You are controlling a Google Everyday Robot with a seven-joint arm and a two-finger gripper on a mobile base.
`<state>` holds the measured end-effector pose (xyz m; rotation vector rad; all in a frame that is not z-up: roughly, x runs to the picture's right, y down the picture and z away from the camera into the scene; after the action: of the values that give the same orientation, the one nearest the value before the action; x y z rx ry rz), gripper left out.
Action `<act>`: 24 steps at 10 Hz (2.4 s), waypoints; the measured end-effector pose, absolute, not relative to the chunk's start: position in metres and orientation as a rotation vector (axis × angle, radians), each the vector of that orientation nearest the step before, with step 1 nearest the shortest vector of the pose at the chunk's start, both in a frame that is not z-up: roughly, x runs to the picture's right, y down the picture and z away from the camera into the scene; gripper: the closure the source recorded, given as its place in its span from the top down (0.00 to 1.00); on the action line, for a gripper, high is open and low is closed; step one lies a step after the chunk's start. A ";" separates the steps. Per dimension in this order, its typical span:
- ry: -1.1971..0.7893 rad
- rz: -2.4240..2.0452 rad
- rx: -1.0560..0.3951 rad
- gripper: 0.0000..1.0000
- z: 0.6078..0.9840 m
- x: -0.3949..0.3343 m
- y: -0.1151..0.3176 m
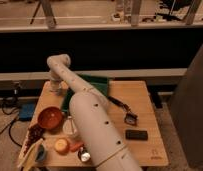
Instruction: Wipe table surface with towel
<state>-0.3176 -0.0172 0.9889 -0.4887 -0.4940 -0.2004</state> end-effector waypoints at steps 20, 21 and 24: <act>-0.469 -0.180 -0.532 0.34 1.018 -0.302 0.004; -0.468 -0.181 -0.537 0.34 1.020 -0.303 0.005; -0.468 -0.183 -0.548 0.34 1.022 -0.302 0.008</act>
<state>-0.3025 0.0078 1.0217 -0.5479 -0.4680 -0.1833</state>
